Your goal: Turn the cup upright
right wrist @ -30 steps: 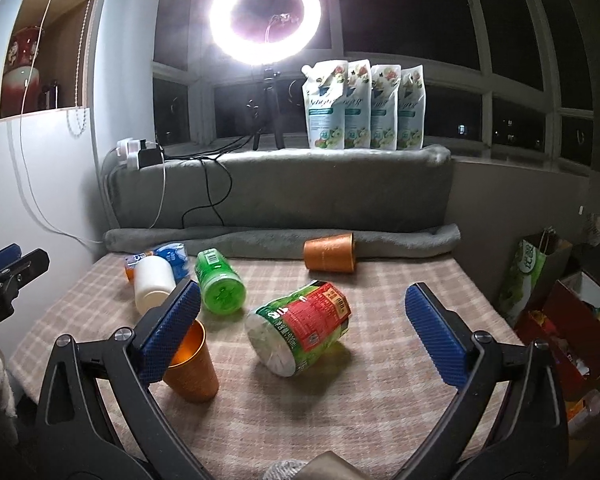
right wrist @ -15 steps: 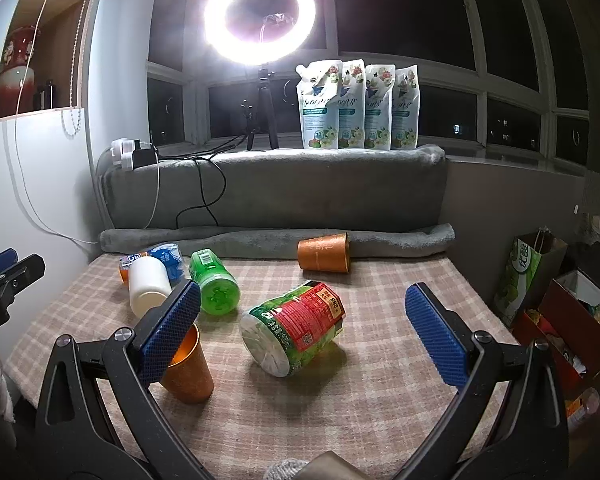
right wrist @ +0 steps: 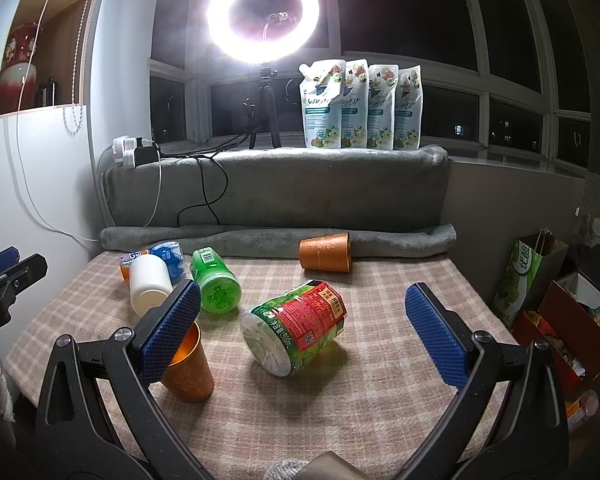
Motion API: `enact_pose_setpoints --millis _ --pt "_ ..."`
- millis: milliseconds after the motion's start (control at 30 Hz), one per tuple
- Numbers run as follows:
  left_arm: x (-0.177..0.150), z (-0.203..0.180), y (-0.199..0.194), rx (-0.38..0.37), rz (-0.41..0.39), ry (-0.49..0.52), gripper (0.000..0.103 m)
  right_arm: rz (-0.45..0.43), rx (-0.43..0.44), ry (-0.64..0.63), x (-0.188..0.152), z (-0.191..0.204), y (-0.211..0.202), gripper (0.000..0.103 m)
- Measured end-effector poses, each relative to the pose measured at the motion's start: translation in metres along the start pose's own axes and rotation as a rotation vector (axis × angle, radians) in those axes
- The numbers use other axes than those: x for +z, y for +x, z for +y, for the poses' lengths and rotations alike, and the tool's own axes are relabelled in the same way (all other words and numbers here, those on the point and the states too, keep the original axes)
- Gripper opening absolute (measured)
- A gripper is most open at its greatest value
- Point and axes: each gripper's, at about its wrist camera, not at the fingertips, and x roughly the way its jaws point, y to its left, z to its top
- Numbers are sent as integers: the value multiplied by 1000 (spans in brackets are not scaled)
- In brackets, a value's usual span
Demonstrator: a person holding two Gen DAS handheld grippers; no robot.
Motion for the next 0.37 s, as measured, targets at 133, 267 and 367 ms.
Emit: enact_pose_setpoints --millis 133,267,367 --pt "0 0 1 1 0 -2 82 1 0 -1 0 0 0 103" --pt "0 0 1 2 -3 1 82 1 0 0 0 0 0 103" --pt "0 0 1 0 -3 3 82 0 0 0 0 0 0 103"
